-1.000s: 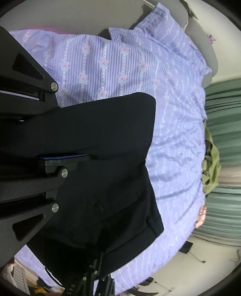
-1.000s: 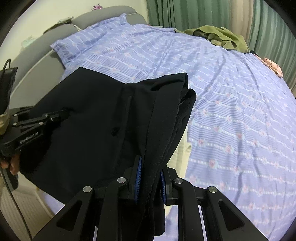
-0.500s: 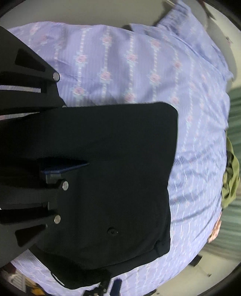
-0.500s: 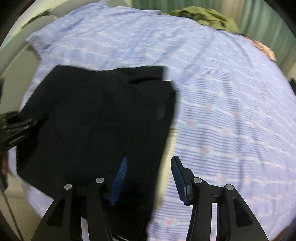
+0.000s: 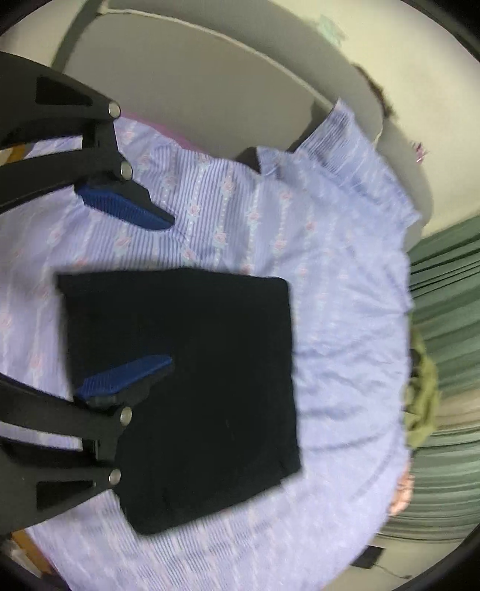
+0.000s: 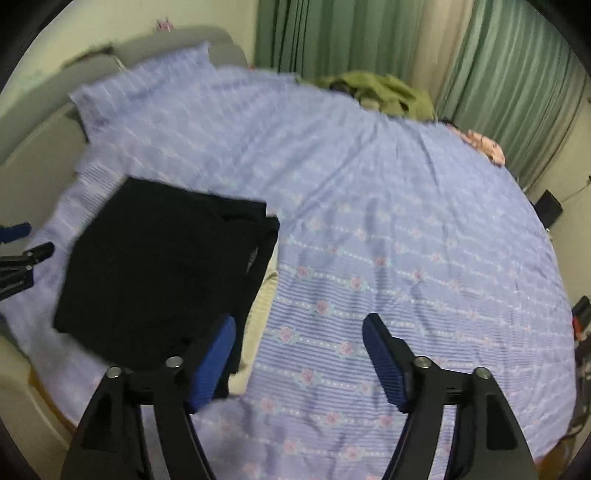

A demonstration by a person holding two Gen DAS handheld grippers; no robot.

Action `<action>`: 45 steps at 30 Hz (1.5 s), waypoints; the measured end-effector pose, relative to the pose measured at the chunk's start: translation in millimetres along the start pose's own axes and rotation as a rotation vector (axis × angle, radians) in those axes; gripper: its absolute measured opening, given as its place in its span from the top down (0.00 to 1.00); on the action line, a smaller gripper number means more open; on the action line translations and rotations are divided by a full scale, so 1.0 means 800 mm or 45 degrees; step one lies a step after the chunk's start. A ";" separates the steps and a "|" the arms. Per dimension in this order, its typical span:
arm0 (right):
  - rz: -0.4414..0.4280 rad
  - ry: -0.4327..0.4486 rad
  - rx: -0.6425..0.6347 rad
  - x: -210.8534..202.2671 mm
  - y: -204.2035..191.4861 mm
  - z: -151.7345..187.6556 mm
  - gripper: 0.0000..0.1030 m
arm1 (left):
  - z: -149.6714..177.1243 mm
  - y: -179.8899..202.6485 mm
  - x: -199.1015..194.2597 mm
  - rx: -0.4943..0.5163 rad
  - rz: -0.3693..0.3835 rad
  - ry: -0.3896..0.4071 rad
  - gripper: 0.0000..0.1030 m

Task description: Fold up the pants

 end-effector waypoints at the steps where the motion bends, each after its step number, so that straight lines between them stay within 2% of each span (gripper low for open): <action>1: -0.022 0.023 0.008 -0.020 0.010 0.003 0.29 | 0.002 0.007 -0.020 -0.005 -0.010 0.025 0.23; 3: -0.062 0.057 0.023 -0.054 0.032 0.010 0.24 | 0.005 0.033 -0.068 0.004 -0.011 0.075 0.22; 8: -0.109 0.111 0.052 -0.131 0.102 0.039 0.20 | 0.014 0.111 -0.162 0.013 -0.016 0.146 0.11; 10: -0.099 0.133 0.054 -0.160 0.133 0.053 0.20 | 0.016 0.142 -0.197 0.009 -0.018 0.167 0.08; 13: -0.066 0.151 0.064 -0.200 0.180 0.073 0.18 | 0.018 0.190 -0.252 0.010 0.036 0.211 0.08; 16: -0.052 0.164 0.077 -0.236 0.226 0.092 0.18 | 0.020 0.239 -0.304 -0.011 0.057 0.256 0.01; 22: -0.034 0.227 0.091 -0.302 0.308 0.132 0.13 | 0.016 0.323 -0.379 -0.096 0.115 0.301 0.00; 32: -0.055 0.267 0.155 -0.362 0.392 0.173 0.13 | 0.011 0.416 -0.452 -0.132 0.198 0.341 0.00; 45: -0.037 0.334 0.234 -0.398 0.432 0.194 0.13 | 0.008 0.460 -0.476 -0.054 0.189 0.374 0.00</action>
Point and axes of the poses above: each gripper's, at about its wrist camera, not at the fingertips, and x roughly the way its jaws point, y to its right, z to its underside, the point moved 3 cm from there along x, roughly the way its jaws point, and after that the axes turned 9 degrees about x, right-handed, at the moved point
